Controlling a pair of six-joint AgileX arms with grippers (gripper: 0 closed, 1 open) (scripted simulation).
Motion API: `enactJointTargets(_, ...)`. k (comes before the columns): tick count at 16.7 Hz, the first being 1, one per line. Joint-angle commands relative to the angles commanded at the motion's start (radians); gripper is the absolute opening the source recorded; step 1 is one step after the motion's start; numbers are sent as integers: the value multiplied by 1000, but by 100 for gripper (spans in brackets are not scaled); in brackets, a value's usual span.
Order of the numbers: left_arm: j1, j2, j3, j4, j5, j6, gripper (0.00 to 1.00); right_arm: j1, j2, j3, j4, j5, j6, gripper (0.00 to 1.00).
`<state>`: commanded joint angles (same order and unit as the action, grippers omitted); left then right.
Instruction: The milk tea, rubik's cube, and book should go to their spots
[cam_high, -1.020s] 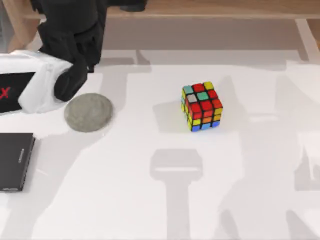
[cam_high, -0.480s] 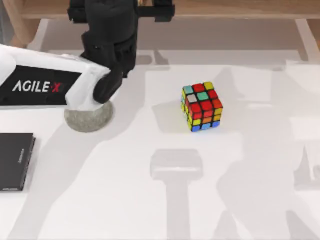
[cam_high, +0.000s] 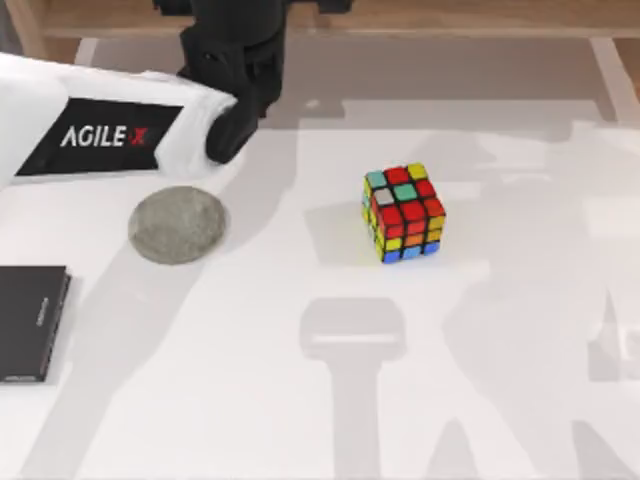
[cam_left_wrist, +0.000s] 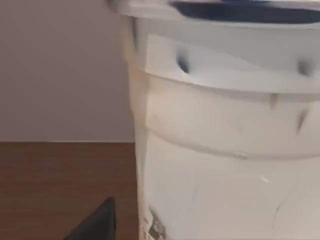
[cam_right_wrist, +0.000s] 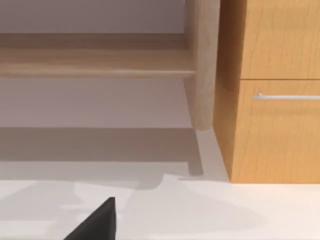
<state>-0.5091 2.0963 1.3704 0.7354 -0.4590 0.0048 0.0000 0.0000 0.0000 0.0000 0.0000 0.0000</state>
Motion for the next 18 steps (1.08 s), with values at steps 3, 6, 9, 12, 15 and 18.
enactJointTargets(3, 25, 75, 123, -48, 26, -1, 100, 0, 0, 0, 0, 0, 0, 100)
enactJointTargets(6, 41, 117, 193, -77, 42, -1, 100, 0, 0, 0, 0, 0, 0, 100)
enactJointTargets(9, 41, 120, 197, -79, 43, -1, 100, 0, 0, 0, 0, 0, 0, 100)
enactJointTargets(12, 41, 120, 197, -79, 43, -1, 85, 0, 0, 0, 0, 0, 0, 100)
enactJointTargets(15, 41, 120, 197, -79, 43, -1, 62, 0, 0, 0, 0, 0, 0, 100)
enactJointTargets(18, 41, 120, 197, -79, 43, -1, 40, 0, 0, 0, 0, 0, 0, 100)
